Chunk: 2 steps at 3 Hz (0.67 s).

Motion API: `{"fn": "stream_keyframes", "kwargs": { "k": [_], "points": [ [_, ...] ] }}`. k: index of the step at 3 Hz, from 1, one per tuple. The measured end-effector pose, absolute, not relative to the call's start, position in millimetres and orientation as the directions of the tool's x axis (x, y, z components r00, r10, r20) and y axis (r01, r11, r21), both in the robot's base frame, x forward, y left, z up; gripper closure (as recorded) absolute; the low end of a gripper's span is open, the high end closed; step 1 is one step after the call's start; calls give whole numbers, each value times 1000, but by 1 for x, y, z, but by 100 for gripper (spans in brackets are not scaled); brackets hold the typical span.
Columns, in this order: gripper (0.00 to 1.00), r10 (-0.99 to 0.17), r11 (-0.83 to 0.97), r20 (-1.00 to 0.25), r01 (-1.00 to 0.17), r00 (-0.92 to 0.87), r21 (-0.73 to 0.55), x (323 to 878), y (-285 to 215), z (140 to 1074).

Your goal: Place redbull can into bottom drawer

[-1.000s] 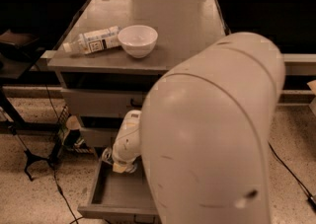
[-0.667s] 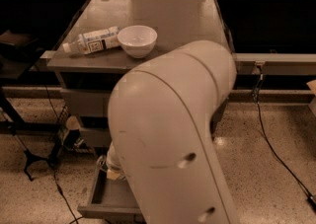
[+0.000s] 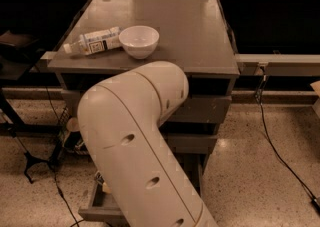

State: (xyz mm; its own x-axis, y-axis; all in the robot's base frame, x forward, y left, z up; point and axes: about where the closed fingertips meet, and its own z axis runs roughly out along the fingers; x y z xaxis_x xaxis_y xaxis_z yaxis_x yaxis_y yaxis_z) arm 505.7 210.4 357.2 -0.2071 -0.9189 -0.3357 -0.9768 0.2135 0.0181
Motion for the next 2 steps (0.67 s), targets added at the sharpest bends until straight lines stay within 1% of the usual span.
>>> {"fn": "stream_keyframes", "kwargs": {
  "k": [2],
  "points": [
    [100,-897,309,-324,-951,-299,23,528,212,317]
  ]
}}
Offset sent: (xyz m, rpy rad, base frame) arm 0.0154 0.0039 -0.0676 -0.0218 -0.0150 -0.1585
